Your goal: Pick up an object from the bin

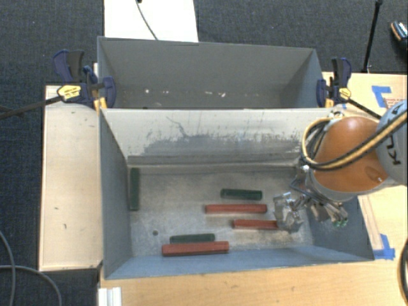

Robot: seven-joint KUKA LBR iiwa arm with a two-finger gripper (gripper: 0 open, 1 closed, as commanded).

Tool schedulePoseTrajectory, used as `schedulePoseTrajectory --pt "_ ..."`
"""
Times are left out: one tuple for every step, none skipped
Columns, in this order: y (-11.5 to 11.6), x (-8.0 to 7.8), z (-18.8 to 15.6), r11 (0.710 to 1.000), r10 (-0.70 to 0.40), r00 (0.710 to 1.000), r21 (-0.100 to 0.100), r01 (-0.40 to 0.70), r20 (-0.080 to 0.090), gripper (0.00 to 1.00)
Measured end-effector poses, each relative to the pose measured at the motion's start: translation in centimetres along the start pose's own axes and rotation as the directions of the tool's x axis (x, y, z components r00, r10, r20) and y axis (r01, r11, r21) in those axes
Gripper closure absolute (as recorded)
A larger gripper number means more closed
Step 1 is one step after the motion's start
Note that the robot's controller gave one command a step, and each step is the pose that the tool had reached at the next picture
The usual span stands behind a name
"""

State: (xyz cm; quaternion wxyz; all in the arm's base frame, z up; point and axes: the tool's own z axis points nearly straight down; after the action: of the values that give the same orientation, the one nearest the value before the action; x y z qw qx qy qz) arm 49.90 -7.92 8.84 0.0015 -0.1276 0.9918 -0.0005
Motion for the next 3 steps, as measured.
schedulePoseTrajectory --pt "0.0 0.0 0.0 1.000 -0.001 1.000 0.000 0.001 0.000 0.00" --pt "0.0 0.0 0.0 1.000 -0.002 1.000 0.000 0.002 0.000 1.00" --pt "-1.1 -5.2 -8.3 0.996 -0.086 0.996 0.004 0.086 0.010 1.00"
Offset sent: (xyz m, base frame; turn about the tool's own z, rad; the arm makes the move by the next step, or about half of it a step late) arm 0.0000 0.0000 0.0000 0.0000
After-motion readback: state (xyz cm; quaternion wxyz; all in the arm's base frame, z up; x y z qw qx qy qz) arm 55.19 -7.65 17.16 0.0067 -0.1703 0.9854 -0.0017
